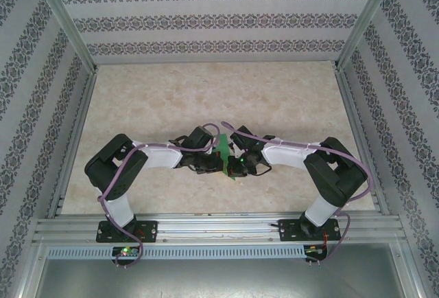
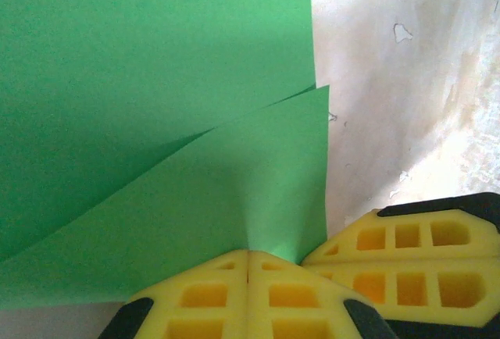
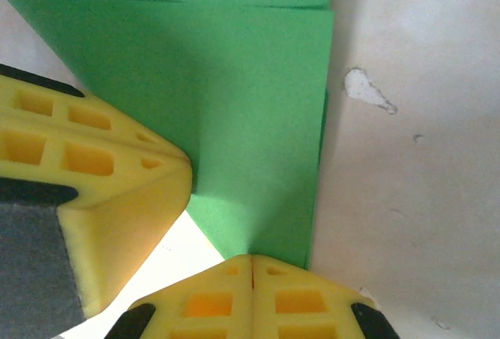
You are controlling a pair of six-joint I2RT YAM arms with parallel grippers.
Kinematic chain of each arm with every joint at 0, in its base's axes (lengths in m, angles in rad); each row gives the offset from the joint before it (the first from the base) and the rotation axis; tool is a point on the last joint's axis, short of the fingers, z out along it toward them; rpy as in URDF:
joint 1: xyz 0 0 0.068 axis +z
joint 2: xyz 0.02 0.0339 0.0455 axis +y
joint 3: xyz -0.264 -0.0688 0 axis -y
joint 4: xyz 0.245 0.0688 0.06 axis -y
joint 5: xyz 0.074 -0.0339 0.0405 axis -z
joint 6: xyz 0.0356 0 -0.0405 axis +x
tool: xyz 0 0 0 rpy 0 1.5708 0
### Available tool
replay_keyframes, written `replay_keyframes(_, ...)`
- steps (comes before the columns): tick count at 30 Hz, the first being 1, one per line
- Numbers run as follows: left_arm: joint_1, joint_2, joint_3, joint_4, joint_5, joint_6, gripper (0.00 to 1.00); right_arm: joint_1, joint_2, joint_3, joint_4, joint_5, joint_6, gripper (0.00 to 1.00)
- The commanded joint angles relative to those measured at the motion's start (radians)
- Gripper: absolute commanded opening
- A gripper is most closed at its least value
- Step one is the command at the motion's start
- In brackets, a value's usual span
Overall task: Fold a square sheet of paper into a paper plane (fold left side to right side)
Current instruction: Third fold the triangle at the center of the table.
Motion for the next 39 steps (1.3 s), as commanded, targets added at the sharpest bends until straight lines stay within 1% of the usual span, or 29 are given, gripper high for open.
replay_keyframes(1, 0.068, 0.015, -0.026, -0.098, -0.124, 0.042, 0.00, 0.010, 0.051, -0.030, -0.124, 0.121, -0.011, 0.00)
replay_keyframes(14, 0.247, 0.011, -0.036, -0.106, -0.110, 0.124, 0.00, 0.010, 0.056, -0.027, -0.131, 0.114, -0.014, 0.00)
replay_keyframes(23, 0.337, -0.027, -0.092, -0.111, -0.114, 0.160, 0.00, 0.010, 0.053, -0.012, -0.131, 0.098, -0.021, 0.00)
replay_keyframes(27, 0.356, -0.067, -0.083, -0.121, -0.098, 0.173, 0.00, 0.009, 0.045, 0.004, -0.117, 0.078, -0.022, 0.00)
replay_keyframes(34, 0.357, -0.122, -0.046, -0.157, -0.068, 0.192, 0.01, 0.007, 0.028, 0.048, -0.094, 0.034, -0.027, 0.00)
replay_keyframes(37, 0.357, -0.179, -0.051, -0.153, -0.062, 0.190, 0.02, -0.003, -0.021, 0.054, -0.056, 0.013, -0.030, 0.00)
replay_keyframes(39, 0.357, -0.224, -0.060, -0.151, -0.053, 0.181, 0.06, -0.015, -0.065, 0.056, -0.033, 0.009, -0.044, 0.08)
